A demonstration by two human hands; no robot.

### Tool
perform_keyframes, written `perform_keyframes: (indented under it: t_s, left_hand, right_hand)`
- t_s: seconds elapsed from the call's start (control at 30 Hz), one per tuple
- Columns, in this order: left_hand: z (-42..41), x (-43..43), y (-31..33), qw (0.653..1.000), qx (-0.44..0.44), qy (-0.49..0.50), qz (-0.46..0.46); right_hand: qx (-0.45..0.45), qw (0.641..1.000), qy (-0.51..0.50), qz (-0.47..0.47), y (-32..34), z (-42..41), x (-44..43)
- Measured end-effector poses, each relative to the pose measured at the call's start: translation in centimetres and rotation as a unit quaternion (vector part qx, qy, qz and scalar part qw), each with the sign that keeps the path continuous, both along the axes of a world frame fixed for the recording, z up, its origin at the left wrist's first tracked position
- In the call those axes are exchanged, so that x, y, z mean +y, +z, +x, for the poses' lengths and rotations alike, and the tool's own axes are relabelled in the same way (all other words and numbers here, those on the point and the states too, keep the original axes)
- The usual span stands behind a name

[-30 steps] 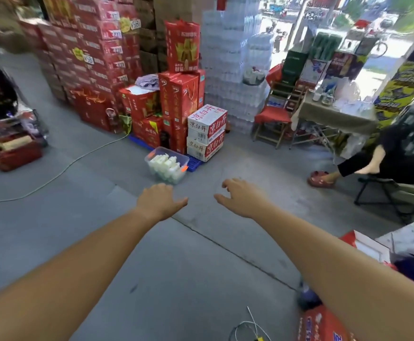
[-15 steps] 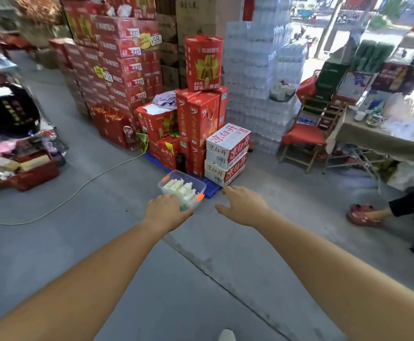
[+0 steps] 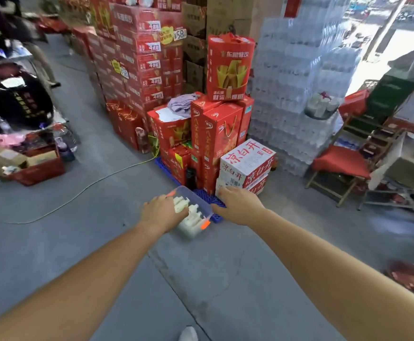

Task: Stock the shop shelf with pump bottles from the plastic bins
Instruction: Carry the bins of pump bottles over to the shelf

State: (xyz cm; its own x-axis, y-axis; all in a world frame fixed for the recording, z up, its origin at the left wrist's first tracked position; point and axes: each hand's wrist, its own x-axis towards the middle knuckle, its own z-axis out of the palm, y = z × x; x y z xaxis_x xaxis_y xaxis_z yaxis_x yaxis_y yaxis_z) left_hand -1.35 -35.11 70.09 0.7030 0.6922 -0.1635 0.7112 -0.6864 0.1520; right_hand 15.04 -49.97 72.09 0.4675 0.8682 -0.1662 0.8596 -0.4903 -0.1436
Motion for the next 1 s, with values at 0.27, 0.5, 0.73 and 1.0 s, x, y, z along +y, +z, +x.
perform_keyframes:
  t_s: [0.27, 0.5, 0.73, 1.0]
  left_hand:
    - [12.4, 11.4, -4.4, 0.996, -0.002, 0.054, -0.064]
    - [19.3, 20.2, -6.6, 0.992, -0.008, 0.093, -0.082]
    - [23.5, 27.7, -10.8, 0.982, 0.017, 0.166, -0.092]
    - [28.5, 33.1, -17.0, 0.939, 0.041, 0.307, -0.151]
  right_hand:
    - [0.009, 0.999, 0.032, -0.017, -3.2, 12.7, 12.3]
    - [0.026, 0.996, 0.067, -0.053, -5.1, 21.2, 22.5]
    - [0.069, 0.99, 0.104, -0.071, -9.2, 28.3, 31.3]
    - [0.159, 0.961, 0.187, -0.127, -16.8, 37.2, 42.7]
